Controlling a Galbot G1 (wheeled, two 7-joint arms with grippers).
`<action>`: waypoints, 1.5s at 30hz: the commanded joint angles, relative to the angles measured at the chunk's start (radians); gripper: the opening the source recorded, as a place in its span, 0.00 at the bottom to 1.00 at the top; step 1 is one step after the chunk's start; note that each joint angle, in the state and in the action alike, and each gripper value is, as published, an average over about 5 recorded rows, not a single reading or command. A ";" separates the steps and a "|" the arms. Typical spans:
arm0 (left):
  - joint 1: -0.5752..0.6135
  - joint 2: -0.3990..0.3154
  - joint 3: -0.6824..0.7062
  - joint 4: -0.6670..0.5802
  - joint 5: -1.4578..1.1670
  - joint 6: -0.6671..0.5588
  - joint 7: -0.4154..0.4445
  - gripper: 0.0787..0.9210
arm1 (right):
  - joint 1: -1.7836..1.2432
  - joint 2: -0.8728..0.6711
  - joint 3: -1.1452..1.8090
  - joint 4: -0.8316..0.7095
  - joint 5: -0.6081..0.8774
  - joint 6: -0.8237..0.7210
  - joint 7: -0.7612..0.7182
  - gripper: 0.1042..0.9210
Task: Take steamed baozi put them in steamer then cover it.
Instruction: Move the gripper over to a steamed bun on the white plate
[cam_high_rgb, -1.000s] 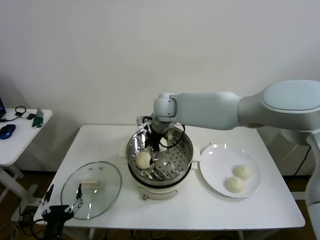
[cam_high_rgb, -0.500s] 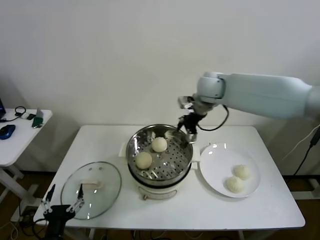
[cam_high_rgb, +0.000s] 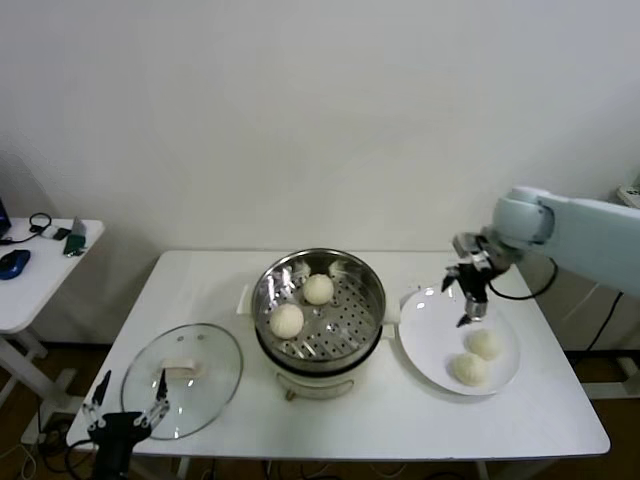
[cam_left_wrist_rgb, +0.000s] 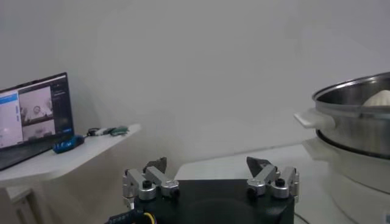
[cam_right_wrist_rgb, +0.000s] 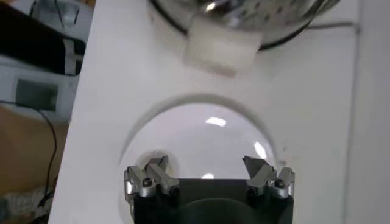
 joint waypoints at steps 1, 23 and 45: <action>0.002 -0.016 0.001 0.001 0.016 0.001 0.001 0.88 | -0.198 -0.112 0.053 -0.001 -0.165 0.016 -0.012 0.88; 0.006 -0.029 -0.009 0.015 0.019 0.002 -0.001 0.88 | -0.352 0.030 0.146 -0.143 -0.171 0.026 0.004 0.88; 0.007 -0.029 -0.009 0.019 0.018 0.001 -0.002 0.88 | -0.327 0.057 0.144 -0.175 -0.163 0.037 -0.007 0.72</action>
